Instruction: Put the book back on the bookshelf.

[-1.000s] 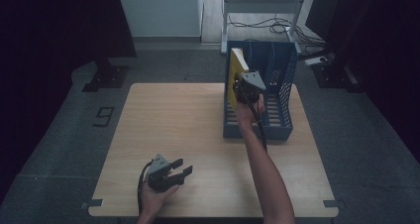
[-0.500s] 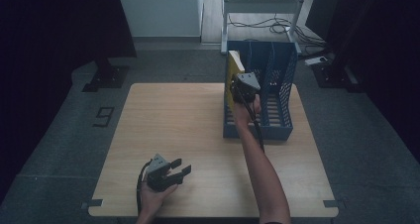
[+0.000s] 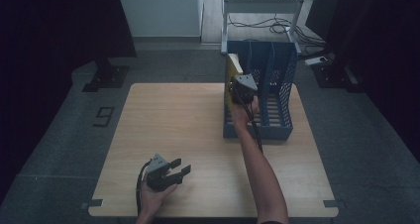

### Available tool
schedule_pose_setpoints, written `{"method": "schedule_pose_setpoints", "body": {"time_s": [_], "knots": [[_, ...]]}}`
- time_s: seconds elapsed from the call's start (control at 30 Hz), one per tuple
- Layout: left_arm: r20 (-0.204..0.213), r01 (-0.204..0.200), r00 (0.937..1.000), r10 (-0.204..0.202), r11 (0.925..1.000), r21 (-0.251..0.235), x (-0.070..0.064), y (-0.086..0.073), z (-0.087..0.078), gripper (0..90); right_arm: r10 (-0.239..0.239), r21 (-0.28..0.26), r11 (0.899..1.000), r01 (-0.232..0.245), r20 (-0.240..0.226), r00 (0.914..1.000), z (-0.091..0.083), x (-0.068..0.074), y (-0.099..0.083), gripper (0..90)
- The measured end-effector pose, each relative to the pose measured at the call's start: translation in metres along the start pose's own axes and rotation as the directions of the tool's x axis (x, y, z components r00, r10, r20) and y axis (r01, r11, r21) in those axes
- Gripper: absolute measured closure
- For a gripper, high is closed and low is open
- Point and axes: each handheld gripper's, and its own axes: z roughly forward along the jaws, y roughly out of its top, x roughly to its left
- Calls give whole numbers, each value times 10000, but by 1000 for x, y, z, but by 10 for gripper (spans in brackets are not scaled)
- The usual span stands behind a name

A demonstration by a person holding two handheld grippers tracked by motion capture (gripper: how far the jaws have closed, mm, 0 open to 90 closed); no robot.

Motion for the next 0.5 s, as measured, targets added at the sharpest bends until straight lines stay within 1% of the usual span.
{"method": "schedule_pose_setpoints", "body": {"time_s": [0.5], "knots": [[-53, 26, 10000, -26, 10000, -21, 3, -1, -1, 465, -74, 252, 9997, 72, 104, 9999, 9, 3, -14, 745]]}}
